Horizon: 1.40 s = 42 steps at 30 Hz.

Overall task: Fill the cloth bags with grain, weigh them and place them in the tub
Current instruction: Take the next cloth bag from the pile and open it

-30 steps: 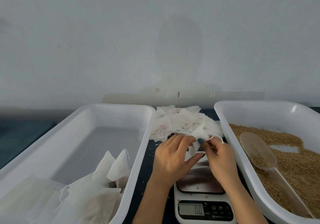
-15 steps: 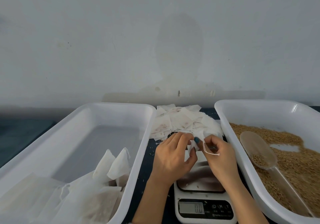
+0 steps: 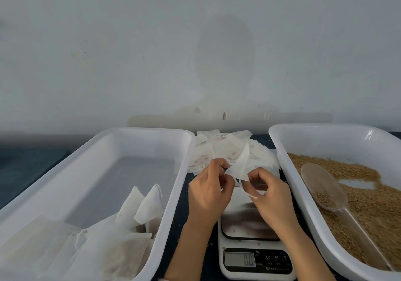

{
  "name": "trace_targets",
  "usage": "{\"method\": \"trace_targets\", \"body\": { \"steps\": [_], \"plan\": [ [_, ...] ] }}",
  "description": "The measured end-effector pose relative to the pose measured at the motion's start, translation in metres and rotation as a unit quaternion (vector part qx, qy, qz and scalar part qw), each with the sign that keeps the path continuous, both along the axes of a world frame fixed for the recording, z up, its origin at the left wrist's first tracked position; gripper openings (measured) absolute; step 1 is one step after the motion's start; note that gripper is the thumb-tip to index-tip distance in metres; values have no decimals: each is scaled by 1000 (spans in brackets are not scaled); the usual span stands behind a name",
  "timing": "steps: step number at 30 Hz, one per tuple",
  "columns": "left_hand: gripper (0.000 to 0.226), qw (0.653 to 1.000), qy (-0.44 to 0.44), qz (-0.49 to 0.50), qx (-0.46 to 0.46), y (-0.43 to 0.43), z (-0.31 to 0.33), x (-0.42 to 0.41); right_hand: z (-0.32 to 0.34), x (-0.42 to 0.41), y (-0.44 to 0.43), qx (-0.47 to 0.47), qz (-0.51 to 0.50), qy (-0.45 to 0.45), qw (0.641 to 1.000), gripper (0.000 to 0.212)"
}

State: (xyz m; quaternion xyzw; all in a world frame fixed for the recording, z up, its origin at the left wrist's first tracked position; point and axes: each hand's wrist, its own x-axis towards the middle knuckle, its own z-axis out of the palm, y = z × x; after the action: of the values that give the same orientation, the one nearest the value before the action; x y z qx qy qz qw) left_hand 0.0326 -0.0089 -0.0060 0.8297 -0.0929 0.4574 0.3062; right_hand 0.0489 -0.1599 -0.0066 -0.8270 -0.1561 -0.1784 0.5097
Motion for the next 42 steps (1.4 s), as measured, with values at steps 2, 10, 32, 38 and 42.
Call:
{"method": "trace_targets", "body": {
  "steps": [2,10,32,38,42],
  "plan": [
    [38,1000,-1,8,-13,0,1,0,-2,-1,0,1,-24,-3,1000,20],
    [24,997,-27,-15,65,-2,-3,0,-2,0,-1,8,-52,-71,996,37],
    [20,986,-54,-20,155,5,3,7,12,-8,1,18,17,-51,998,30],
    [29,990,-5,-9,139,11,1,5,10,-7,2,17,16,-63,998,16],
    [47,996,-4,4,94,12,5,1,8,-7,3,56,18,-84,995,20]
  ]
}}
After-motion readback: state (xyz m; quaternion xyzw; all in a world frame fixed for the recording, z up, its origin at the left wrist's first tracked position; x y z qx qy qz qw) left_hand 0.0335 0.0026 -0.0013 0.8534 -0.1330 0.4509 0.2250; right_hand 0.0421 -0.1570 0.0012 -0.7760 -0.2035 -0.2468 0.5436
